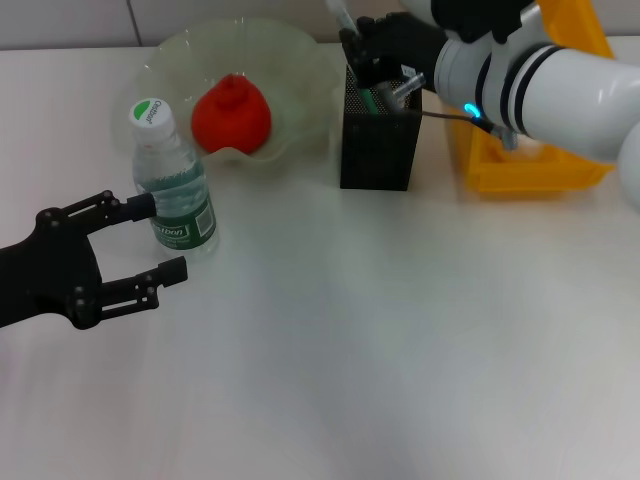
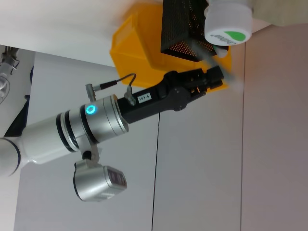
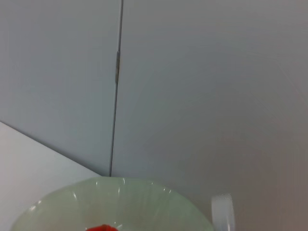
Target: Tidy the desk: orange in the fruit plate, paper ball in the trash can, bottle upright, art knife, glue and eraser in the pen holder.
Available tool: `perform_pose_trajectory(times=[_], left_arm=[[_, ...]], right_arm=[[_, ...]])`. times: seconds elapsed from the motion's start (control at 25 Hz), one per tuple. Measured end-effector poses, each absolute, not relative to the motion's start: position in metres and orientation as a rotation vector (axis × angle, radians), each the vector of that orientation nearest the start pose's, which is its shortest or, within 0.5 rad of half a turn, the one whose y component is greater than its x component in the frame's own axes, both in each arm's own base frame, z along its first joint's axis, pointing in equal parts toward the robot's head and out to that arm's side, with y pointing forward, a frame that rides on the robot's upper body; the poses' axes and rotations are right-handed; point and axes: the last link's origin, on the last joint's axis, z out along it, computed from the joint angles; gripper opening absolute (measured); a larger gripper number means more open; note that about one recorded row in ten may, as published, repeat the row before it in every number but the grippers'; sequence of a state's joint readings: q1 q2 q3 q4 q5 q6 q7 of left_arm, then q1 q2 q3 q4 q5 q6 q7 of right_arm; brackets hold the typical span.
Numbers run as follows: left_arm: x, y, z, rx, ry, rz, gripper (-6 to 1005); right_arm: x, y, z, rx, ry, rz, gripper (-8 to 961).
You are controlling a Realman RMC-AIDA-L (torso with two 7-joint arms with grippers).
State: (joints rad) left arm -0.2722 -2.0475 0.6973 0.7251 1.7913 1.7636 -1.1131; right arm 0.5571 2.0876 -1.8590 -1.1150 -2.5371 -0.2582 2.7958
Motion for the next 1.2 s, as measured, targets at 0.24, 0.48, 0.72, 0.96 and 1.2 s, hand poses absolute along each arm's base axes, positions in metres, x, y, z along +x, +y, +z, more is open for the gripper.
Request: perform_pose_trajectory(times=[0.24,0.48,0.72,0.96,1.2], left_arm=[[-0.303,0.259,0.040,-2.597,-0.375,-0.865,813],[-0.302,0.261,0.041,-2.607,-0.421,-0.881,812],[-0.301,0.258,0.057,-2.659,-0.485,-0.921,812],[-0.299,0.257,0.063,-2.658,-0.456,-0.940,812],[-0.300,0.257,0.062,-2.663,-0.427,-0.931,812]], right_arm=[[0.131,0.411,-0.069,-2.200,0.519,0.341,209],[0.129,0.399,-0.057,-2.232,0.526,0.319,405],[0.138,0.363,-0.035,-2.303,0.498,0.241,603],[0.144,0.343,-0.004,-2.488,0.670,0.285,618],[0.156,0.317,0.005,-2.710,0.493,0.396,623]])
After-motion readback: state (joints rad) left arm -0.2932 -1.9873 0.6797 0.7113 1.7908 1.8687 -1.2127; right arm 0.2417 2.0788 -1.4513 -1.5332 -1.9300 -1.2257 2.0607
